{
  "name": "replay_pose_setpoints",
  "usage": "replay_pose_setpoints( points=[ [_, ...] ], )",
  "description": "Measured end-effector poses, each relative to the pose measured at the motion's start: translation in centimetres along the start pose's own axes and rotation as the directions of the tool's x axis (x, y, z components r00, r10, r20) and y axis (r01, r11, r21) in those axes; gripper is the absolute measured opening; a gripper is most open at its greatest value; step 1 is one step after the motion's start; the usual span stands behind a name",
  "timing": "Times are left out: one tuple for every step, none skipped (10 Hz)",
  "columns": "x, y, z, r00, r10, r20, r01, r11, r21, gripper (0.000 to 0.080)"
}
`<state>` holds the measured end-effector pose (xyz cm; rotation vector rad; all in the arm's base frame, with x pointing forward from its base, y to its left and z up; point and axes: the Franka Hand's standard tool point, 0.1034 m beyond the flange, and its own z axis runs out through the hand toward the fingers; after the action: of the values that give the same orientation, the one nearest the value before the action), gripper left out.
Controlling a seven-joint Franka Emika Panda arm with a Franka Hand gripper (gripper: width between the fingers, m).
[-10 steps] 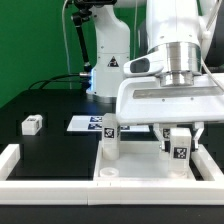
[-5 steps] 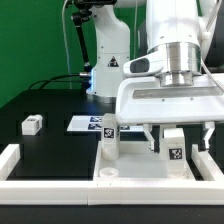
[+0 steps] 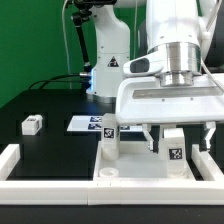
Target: Assemble square table
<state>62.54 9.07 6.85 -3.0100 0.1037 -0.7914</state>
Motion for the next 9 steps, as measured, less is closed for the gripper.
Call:
replay_pose_setpoints(
  points=[
    [0.0,0.0,0.0,1.0,0.0,0.0,0.0,1.0,0.0,0.0649],
    [0.4,0.0,-0.4,1.0,0.001,0.031,-0.001,1.0,0.005,0.0649],
    [1.2,0.1,-1.3,0.998,0.008,0.066,-0.009,1.0,0.014,0.0649],
    [1.9,0.5,-1.6,0.998,0.008,0.056,-0.009,1.0,0.014,0.0649],
    [1.8,0.7,-1.4,0.997,0.011,0.072,-0.012,1.0,0.013,0.0649],
    [1.5,0.7,-1.2,0.989,0.015,0.148,-0.017,1.0,0.016,0.0649],
    [1.7,1.0,-1.1,0.973,0.023,0.231,-0.029,0.999,0.02,0.0649],
    [1.9,1.2,-1.0,0.953,0.03,0.302,-0.04,0.999,0.025,0.0649],
    [1.8,1.3,-0.9,0.931,0.038,0.362,-0.052,0.998,0.027,0.0649]
  ],
)
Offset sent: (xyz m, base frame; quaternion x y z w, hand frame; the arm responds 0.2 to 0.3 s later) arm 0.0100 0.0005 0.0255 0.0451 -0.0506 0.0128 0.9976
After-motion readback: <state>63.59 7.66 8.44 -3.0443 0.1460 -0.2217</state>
